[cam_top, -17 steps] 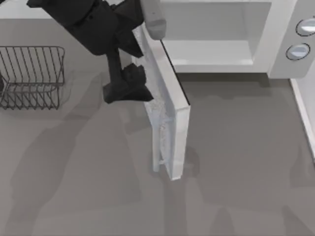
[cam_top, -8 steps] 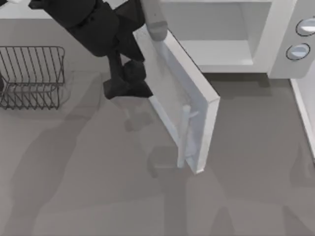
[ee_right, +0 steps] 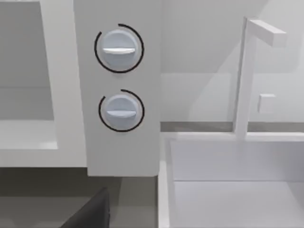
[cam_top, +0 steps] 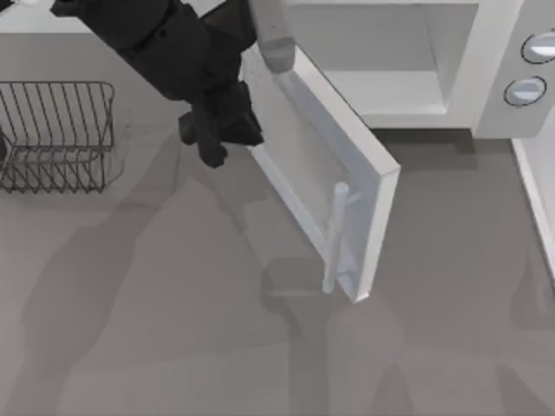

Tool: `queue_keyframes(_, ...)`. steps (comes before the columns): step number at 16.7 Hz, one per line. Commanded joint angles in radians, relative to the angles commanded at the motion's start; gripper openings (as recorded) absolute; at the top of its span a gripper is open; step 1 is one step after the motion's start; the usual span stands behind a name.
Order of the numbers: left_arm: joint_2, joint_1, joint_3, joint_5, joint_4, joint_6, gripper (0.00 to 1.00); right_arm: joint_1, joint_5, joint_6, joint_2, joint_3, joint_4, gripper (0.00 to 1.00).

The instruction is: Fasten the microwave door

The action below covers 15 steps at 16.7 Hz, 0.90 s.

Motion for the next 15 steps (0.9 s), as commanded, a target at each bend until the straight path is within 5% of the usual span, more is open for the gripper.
queue_keyframes(15,0.032,-0.046,0.038,-0.016,0.012,-0.049,0.00,0.000,0.000,0.000,0.000,0.000,0.000,1.00)
